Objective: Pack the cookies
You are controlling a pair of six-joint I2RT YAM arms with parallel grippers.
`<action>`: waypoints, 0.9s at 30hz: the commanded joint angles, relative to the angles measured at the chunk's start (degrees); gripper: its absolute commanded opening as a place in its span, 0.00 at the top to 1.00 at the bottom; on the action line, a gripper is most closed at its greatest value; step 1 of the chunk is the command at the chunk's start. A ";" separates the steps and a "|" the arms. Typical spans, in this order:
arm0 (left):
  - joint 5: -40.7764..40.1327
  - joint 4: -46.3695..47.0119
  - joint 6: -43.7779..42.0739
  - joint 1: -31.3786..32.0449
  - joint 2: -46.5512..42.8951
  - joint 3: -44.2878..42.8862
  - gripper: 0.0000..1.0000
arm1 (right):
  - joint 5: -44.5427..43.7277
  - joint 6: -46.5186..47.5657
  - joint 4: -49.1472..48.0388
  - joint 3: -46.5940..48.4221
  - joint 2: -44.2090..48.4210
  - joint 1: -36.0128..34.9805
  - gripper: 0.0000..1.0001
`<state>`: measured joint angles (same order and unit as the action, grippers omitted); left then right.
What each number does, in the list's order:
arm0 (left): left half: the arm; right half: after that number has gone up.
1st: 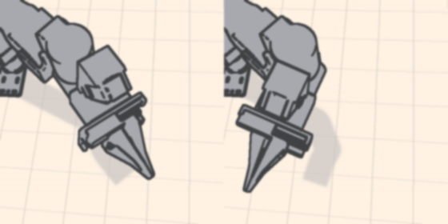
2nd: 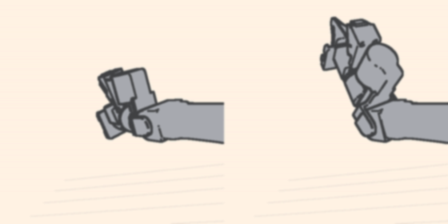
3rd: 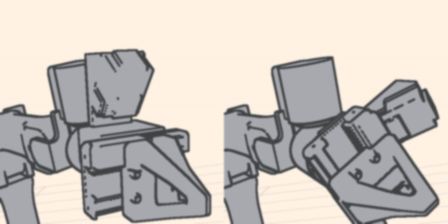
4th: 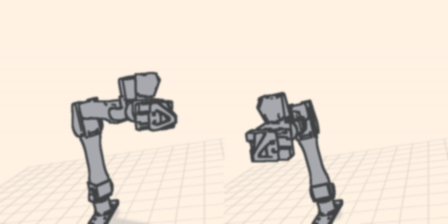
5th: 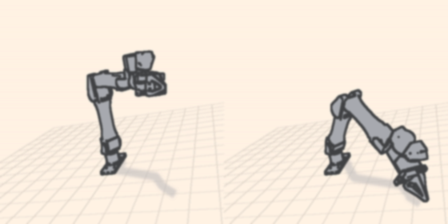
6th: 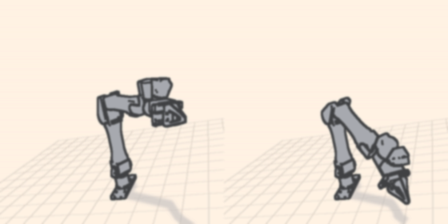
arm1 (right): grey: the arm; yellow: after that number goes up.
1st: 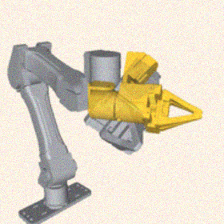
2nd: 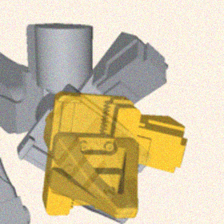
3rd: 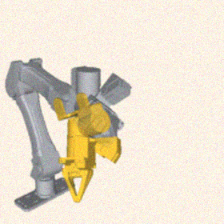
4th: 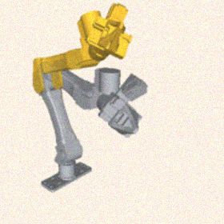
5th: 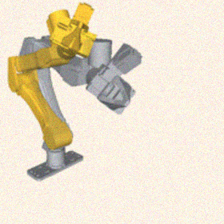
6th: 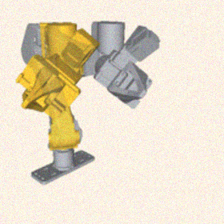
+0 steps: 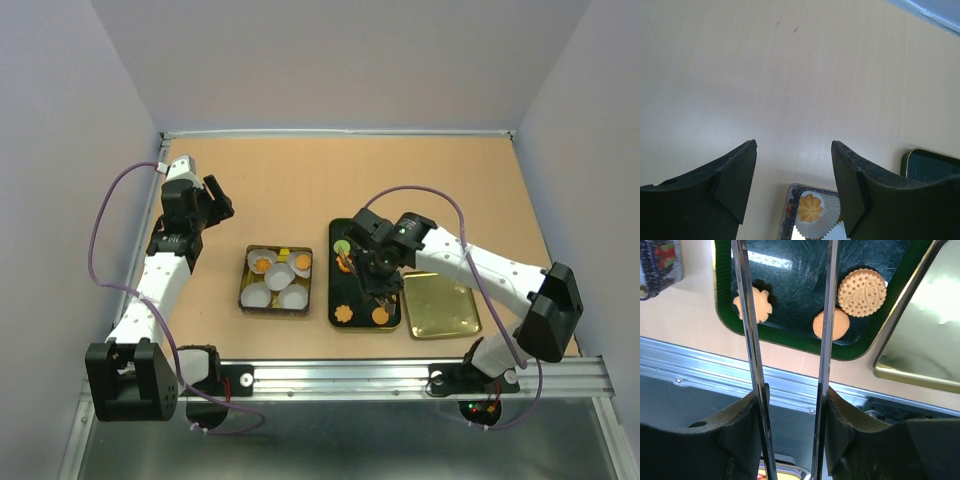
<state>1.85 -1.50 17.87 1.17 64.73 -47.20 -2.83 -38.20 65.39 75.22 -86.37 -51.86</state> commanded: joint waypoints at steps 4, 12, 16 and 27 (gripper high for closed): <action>-0.35 1.85 -0.47 0.50 -0.92 1.06 0.28 | -1.30 -0.13 -4.47 -4.64 1.03 -0.53 0.51; -0.35 1.94 -0.47 0.59 -0.57 0.88 0.28 | 0.37 1.02 -6.32 -3.86 -1.25 -0.53 0.51; -0.35 1.94 -0.47 0.59 -0.48 0.88 0.28 | 0.81 1.46 -6.67 -2.80 -1.87 -0.53 0.51; -0.18 1.85 -0.47 0.68 -0.57 0.88 0.28 | 1.95 2.34 -7.82 -4.12 -3.98 -0.61 0.53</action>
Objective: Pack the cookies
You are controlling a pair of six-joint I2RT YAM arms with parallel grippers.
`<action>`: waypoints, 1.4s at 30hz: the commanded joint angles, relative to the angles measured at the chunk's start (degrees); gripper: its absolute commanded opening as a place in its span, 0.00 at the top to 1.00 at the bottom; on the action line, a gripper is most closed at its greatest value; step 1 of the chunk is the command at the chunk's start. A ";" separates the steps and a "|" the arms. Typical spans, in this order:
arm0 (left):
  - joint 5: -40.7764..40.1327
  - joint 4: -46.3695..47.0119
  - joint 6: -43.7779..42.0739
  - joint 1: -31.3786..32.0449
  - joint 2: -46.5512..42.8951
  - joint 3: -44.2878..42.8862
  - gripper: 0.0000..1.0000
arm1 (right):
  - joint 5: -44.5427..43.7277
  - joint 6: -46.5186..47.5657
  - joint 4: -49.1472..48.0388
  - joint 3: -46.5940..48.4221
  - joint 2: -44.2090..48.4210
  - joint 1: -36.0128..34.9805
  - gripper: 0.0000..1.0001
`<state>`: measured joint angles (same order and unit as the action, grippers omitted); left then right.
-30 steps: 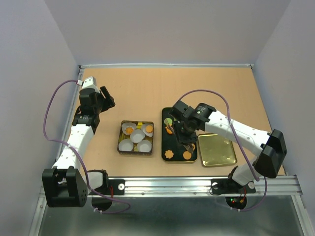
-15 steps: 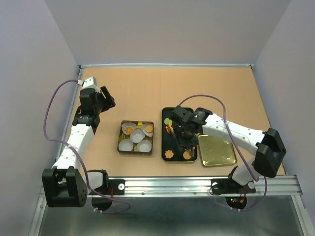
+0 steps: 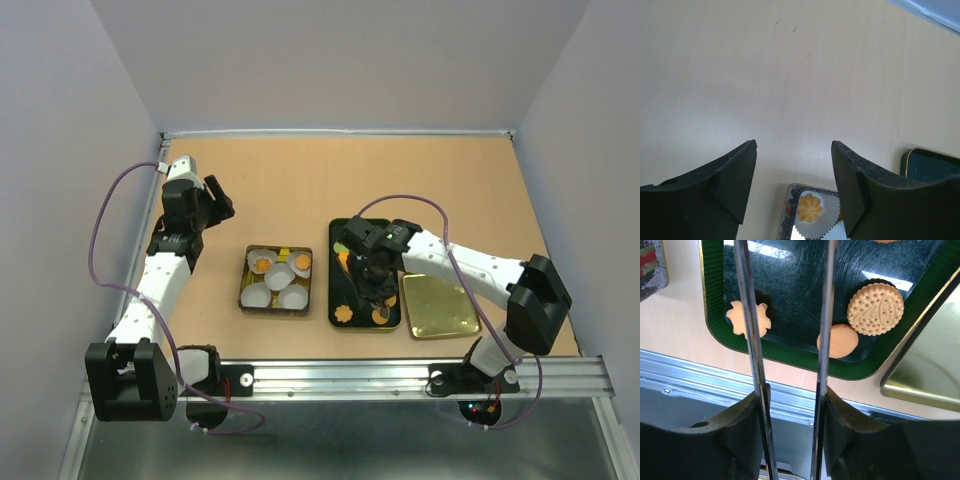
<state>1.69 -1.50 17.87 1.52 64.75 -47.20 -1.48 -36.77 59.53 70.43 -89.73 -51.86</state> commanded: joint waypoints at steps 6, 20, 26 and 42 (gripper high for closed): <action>-0.11 1.85 -0.55 0.33 -0.68 0.79 0.28 | -0.98 0.74 -1.70 0.58 0.17 -0.62 0.61; -0.90 2.81 -1.26 0.33 -3.22 0.97 0.25 | -1.96 1.79 7.45 19.02 -0.09 -3.33 0.63; -5.81 5.53 0.32 0.33 -9.18 2.72 0.25 | 5.60 2.32 -0.18 19.31 -1.76 -9.04 0.63; -16.37 23.38 -5.47 0.33 -12.72 -1.13 0.09 | 7.28 4.96 -6.88 18.77 -11.33 -13.10 0.63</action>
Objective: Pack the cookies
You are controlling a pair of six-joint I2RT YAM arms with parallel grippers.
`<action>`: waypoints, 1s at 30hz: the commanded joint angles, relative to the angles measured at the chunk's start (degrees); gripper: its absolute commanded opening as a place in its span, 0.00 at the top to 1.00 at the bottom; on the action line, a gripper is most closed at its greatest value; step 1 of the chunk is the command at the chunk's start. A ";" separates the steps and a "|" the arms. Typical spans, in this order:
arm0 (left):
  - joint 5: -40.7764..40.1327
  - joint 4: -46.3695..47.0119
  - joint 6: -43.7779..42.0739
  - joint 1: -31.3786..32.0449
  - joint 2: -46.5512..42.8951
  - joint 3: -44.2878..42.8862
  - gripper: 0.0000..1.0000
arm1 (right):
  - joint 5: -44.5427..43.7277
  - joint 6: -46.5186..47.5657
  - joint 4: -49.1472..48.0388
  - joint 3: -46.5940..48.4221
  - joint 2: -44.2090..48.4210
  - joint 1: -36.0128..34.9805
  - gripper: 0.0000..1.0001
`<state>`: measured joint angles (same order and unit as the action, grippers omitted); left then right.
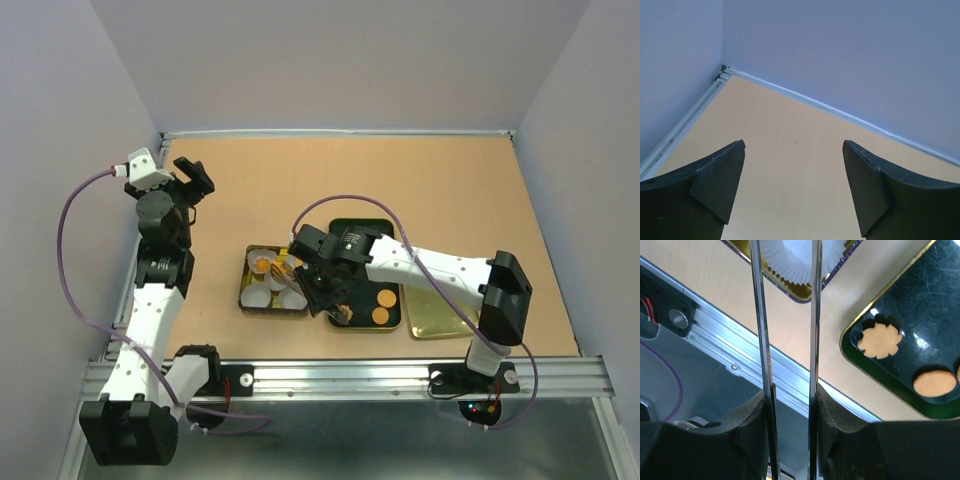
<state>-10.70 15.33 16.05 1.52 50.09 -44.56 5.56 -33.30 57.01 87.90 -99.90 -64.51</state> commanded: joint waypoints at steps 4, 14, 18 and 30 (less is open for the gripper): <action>-6.52 8.22 -5.50 0.33 3.88 -5.63 0.09 | 0.06 1.83 -4.63 2.19 -3.19 -0.44 0.63; -11.89 17.01 -7.88 0.15 4.49 -1.86 0.05 | 0.06 2.71 -4.54 2.10 -4.69 -0.44 0.57; -12.33 18.41 -7.62 0.15 3.09 1.13 0.05 | -0.20 2.63 -4.54 2.45 -5.31 -0.44 0.54; -12.33 20.09 -7.97 0.15 0.63 4.92 0.05 | -7.84 2.54 4.76 15.97 -4.17 -0.35 0.46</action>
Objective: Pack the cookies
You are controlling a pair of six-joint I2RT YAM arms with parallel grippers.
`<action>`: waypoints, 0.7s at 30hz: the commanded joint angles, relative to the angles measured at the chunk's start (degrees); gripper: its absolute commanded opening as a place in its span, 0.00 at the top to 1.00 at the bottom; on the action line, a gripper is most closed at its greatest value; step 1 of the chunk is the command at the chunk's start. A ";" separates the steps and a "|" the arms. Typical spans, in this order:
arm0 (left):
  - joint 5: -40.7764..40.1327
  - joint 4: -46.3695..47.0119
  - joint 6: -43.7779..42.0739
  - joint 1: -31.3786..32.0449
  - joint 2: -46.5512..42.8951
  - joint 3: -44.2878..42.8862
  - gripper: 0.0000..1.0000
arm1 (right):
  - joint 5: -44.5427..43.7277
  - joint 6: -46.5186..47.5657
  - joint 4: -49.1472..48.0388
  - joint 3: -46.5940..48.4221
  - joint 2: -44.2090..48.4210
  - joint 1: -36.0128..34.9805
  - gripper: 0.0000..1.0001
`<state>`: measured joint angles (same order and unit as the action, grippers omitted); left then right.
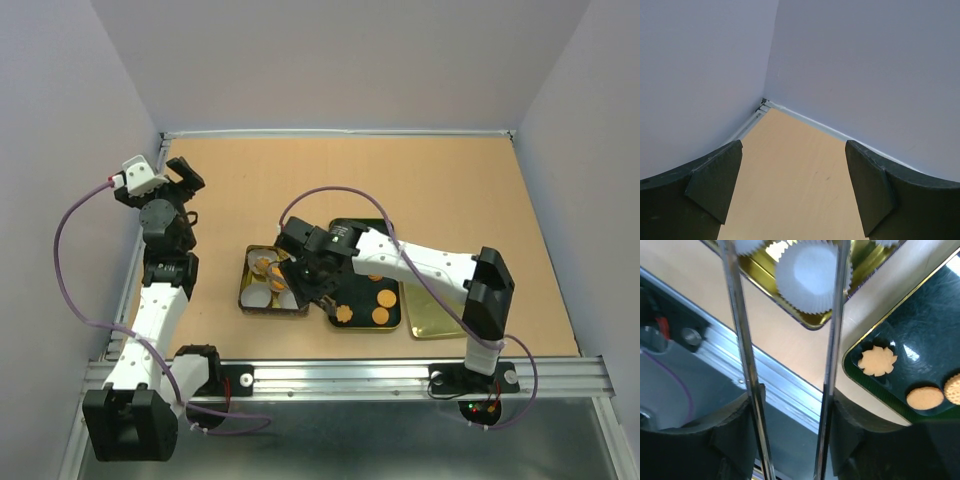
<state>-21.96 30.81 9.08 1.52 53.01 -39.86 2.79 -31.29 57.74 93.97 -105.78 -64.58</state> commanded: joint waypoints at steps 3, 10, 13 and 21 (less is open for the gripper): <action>-0.90 4.44 -0.91 0.15 -2.56 0.39 0.05 | -9.19 0.61 8.96 17.28 2.68 0.06 0.41; -0.46 4.17 -0.99 0.15 -2.30 0.22 0.05 | -12.63 1.58 10.56 7.74 9.62 10.16 0.41; -0.37 4.17 -1.08 0.15 -2.39 0.22 0.05 | -11.41 2.90 8.28 0.54 13.04 15.70 0.41; 1.30 3.91 -0.73 0.15 -1.69 -0.05 0.05 | -8.94 4.31 4.94 -10.65 14.02 19.66 0.41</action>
<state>-21.28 31.55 9.02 1.52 51.83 -39.86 -7.92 -28.18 65.19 86.26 -93.45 -43.90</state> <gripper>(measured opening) 0.953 0.595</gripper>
